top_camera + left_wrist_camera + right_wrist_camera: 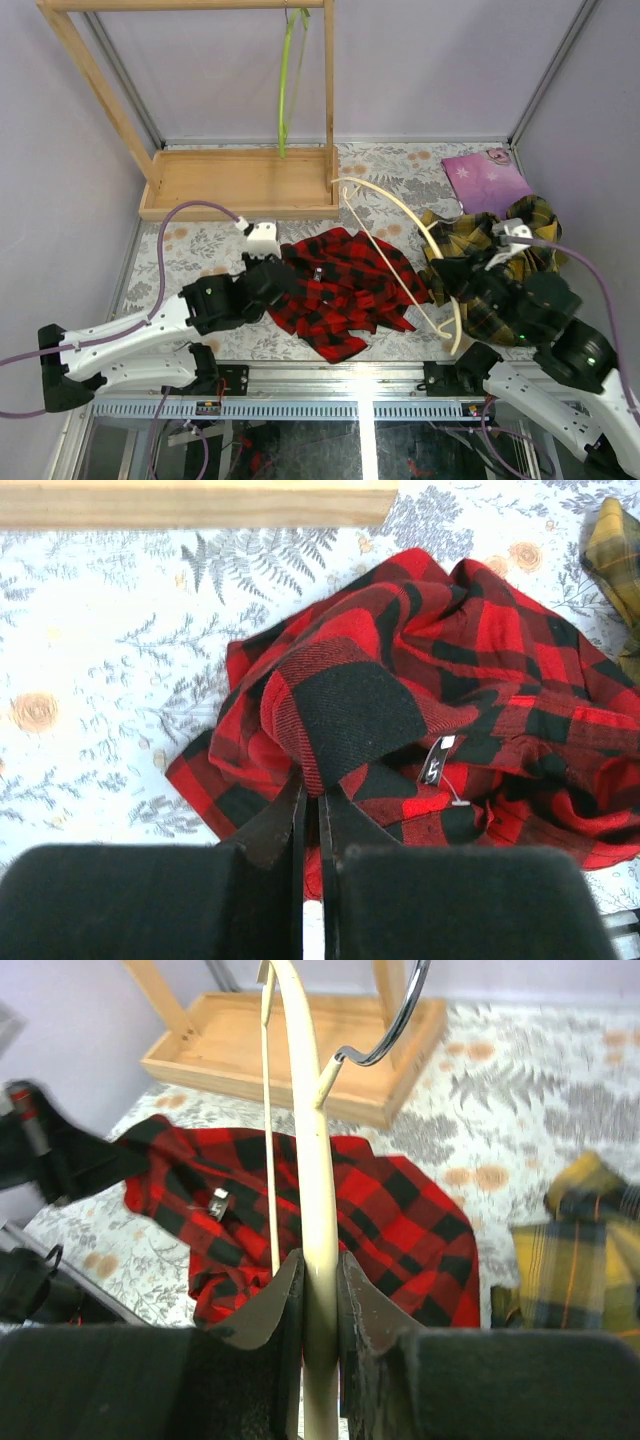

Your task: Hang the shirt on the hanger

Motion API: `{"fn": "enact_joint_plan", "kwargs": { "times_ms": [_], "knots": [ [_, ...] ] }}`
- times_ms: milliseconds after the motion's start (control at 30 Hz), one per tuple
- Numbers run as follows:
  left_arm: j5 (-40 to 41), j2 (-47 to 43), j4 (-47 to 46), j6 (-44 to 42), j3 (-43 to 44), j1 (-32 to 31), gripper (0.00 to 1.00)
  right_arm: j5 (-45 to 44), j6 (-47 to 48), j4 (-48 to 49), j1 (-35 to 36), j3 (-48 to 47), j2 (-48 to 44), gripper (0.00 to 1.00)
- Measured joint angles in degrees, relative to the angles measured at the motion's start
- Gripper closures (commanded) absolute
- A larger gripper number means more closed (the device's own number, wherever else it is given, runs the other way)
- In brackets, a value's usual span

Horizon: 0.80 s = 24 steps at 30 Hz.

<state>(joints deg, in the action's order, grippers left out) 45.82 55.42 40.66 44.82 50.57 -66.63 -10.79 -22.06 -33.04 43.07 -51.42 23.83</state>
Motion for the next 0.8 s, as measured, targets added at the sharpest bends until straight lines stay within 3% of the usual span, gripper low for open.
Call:
{"fn": "enact_joint_plan", "kwargs": {
  "times_ms": [367, 533, 800],
  "knots": [
    [-22.16, 11.19, 3.04, -19.56, 17.84, 18.97, 1.00, 14.23, 13.35, -10.14, 0.00, -16.74, 2.19, 1.00],
    [-27.80, 14.32, 5.33, -23.06, 22.73, 22.80, 1.00, 16.98, 16.13, -14.67, 0.00, -17.84, 6.10, 1.00],
    [-33.35, 16.39, 6.82, -25.31, 25.94, 23.41, 1.00, 17.77, 17.11, -16.04, 0.00, -16.09, 8.07, 1.00]
  ]
}}
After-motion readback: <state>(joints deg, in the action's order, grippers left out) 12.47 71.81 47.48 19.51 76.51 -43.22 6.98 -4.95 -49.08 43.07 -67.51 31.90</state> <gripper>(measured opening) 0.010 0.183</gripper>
